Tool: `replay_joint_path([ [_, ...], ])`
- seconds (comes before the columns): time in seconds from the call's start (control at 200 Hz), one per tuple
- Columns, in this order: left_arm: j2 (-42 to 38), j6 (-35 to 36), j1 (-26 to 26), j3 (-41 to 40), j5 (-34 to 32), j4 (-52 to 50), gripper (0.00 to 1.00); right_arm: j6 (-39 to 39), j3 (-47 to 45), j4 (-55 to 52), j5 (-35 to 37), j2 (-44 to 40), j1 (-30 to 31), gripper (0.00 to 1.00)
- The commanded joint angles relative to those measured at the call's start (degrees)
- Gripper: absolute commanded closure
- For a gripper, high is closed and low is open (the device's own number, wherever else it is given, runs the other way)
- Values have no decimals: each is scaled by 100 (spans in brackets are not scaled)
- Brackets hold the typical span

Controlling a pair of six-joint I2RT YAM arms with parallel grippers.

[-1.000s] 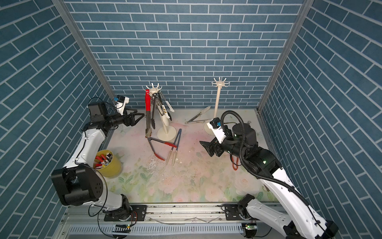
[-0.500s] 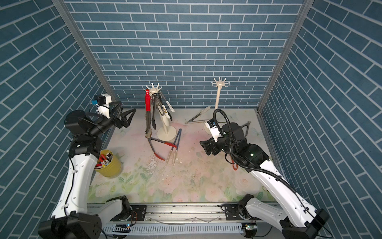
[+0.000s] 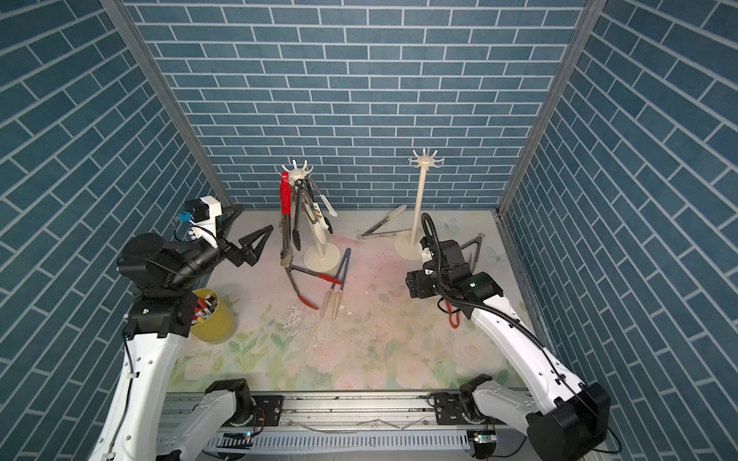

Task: Hang food tongs on kitchen utensil racks
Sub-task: Hang the food tongs on the rack, then pick up the food tongs from the center of the board.

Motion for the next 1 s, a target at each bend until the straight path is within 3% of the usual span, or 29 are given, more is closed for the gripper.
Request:
replay_joint_path([
  [0.0,-166,263,-384,-127,-279,-318,1,405,-109,-111,-111,123,-220,22],
  [0.53,-583,609,-2190,-1061,-986,-272,1,795,-465,82,-89,748,-1106,40],
  [0.995,-481,485,-2721,-1617,-1004,153,1,1174,-813,411,-12,916,-2491,50],
])
